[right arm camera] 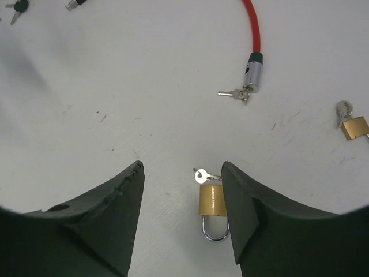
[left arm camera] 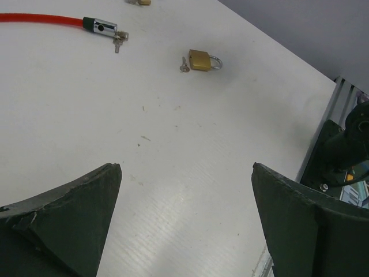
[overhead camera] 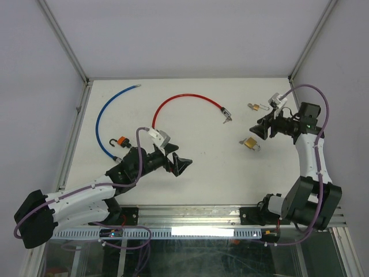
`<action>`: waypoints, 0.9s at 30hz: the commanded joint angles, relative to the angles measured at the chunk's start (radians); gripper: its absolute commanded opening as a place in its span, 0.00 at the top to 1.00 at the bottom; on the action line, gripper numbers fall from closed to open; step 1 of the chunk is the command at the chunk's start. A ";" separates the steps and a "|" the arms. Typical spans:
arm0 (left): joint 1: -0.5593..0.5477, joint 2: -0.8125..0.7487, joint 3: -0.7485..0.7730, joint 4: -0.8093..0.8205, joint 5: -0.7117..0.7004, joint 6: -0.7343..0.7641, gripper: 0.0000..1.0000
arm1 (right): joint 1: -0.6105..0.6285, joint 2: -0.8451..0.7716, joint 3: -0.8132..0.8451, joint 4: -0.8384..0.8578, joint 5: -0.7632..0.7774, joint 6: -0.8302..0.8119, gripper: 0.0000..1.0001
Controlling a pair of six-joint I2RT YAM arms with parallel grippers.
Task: Lock with the key
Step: Place the key at the center of the board.
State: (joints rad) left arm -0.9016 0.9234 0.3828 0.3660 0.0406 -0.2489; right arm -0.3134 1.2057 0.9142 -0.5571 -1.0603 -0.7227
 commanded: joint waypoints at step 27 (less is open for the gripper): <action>0.010 -0.082 -0.122 0.106 0.004 -0.105 0.01 | 0.117 0.655 0.660 -0.206 0.375 -0.083 0.31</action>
State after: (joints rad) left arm -0.9012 0.8558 0.2638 0.3912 0.0231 -0.3176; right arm -0.1947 1.8374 1.5024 -0.7895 -0.7147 -0.8055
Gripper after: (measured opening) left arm 0.990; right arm 0.685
